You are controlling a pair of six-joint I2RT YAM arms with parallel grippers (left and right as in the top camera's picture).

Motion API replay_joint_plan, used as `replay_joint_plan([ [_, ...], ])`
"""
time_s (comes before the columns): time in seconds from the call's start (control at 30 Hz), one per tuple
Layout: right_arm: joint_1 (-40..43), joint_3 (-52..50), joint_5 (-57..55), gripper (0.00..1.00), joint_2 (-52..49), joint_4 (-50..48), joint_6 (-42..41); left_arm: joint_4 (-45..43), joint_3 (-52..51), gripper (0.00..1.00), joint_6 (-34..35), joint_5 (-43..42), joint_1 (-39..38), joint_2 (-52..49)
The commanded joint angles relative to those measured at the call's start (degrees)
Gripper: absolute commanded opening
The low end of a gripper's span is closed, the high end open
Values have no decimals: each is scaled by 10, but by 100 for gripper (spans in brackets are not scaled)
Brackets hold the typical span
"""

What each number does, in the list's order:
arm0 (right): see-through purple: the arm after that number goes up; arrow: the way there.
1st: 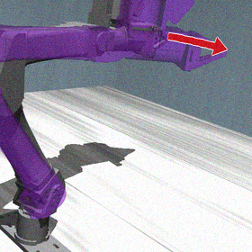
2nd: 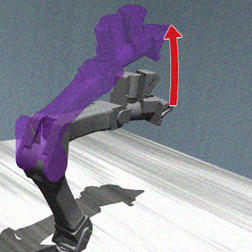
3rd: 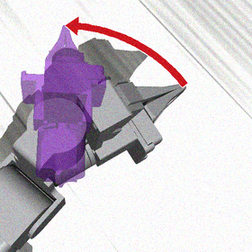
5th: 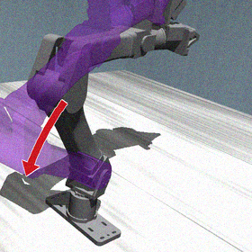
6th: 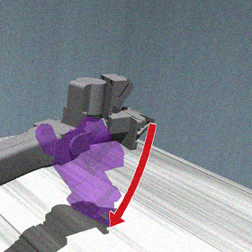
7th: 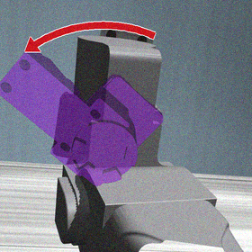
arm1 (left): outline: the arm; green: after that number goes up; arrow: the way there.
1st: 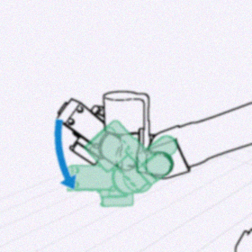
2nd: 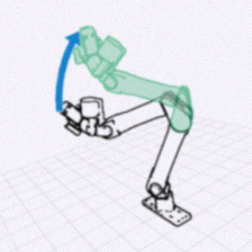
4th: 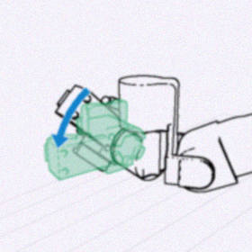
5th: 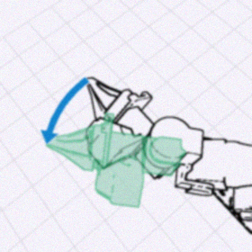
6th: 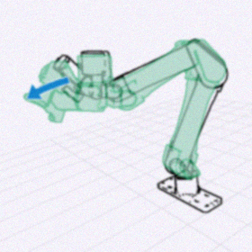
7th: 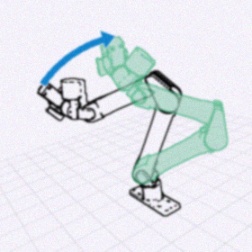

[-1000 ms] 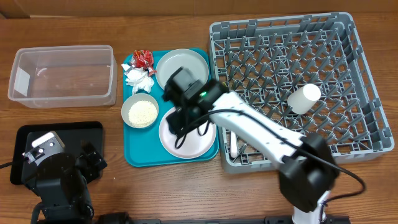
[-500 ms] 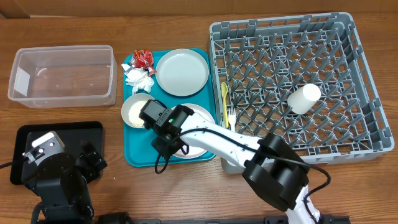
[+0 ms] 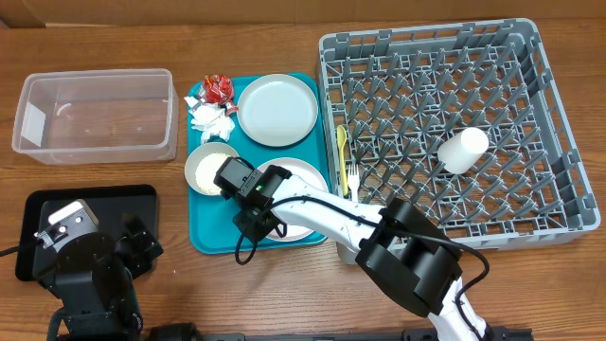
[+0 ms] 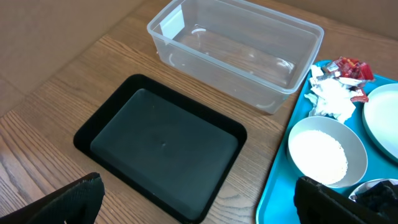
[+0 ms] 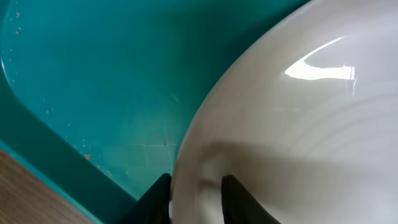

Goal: Sort waste into correct bins and load items into the dishwasher rack
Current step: 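Move the right gripper to the white plate and grip its rim, then lift the white plate and stand it upright in the rack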

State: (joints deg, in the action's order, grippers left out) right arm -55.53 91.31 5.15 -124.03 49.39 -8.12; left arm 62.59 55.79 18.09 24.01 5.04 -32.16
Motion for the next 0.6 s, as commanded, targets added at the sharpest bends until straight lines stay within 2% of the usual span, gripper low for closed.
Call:
replay_joint_plan([
  [0.0,0,-9,-6,14,-2,1,-10,-2,10,100,8,-1,6,-2],
  [0.03,0,-3,-6,8,-2,9,-10,-2,10,100,8,-1,6,-2],
  [0.1,0,12,-7,4,-1,31,-9,-2,10,100,8,-1,6,-2],
  [0.27,-5,64,-13,4,5,101,-9,-2,10,100,8,-1,6,-2],
  [0.57,-26,126,-49,4,40,167,-9,-2,10,100,8,-1,6,-2],
])
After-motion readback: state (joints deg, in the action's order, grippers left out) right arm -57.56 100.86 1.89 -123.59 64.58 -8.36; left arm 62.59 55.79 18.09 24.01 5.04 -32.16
